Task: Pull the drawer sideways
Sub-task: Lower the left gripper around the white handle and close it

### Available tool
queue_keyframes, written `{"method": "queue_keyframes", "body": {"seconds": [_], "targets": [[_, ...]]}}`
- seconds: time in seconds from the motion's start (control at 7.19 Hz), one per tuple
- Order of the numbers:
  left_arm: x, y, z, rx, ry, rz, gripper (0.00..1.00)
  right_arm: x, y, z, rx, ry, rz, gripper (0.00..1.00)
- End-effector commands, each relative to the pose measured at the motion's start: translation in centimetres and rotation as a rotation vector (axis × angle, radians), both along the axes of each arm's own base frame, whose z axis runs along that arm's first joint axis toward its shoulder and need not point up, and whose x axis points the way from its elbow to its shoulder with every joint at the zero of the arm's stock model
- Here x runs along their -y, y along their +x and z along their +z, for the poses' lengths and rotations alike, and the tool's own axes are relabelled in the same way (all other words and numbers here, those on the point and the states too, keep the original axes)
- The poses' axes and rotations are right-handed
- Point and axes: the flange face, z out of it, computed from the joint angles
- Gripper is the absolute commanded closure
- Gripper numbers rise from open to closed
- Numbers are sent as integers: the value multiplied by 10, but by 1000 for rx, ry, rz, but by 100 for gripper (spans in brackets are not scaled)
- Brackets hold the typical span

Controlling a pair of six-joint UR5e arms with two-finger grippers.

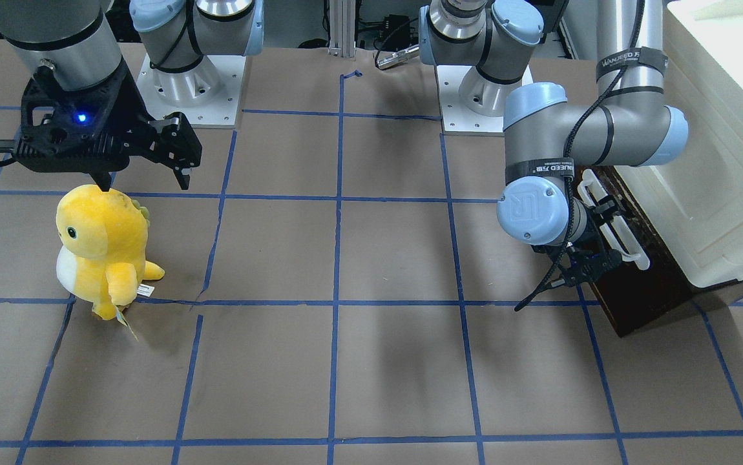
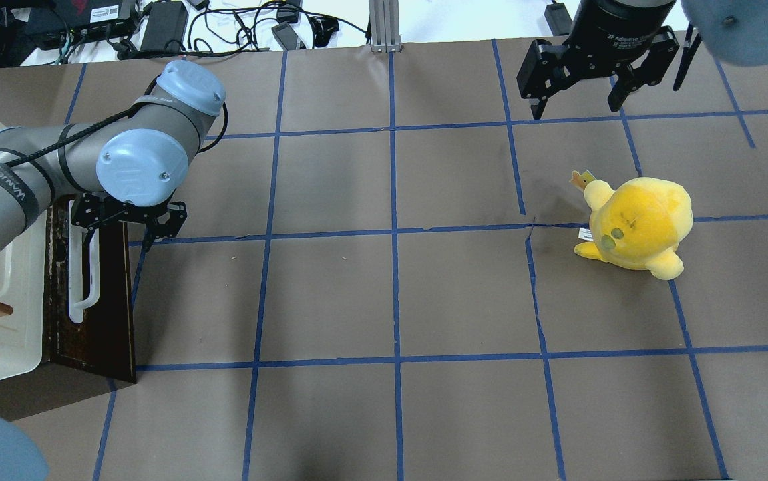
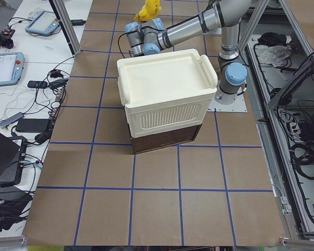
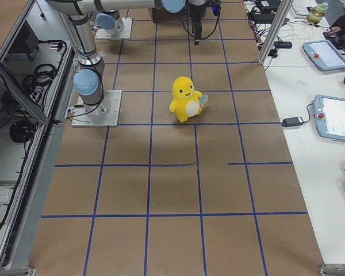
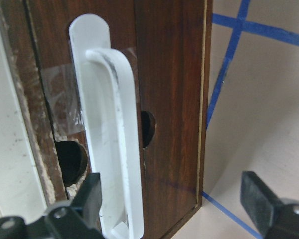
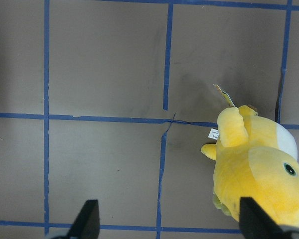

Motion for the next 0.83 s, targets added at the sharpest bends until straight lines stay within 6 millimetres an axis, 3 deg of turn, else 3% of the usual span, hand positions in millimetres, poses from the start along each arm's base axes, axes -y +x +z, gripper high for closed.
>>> {"method": "queue_keyframes", "body": {"seconds": [0.0, 0.42, 0.7], "targets": [[2, 3, -5, 38, 16, -20, 21, 0, 0, 0, 1, 0, 0, 0], [4, 10, -9, 38, 22, -4, 21, 0, 0, 0, -1, 0, 0, 0], [3, 18, -10, 31, 29, 15, 28, 0, 0, 0, 1, 0, 0, 0]]}}
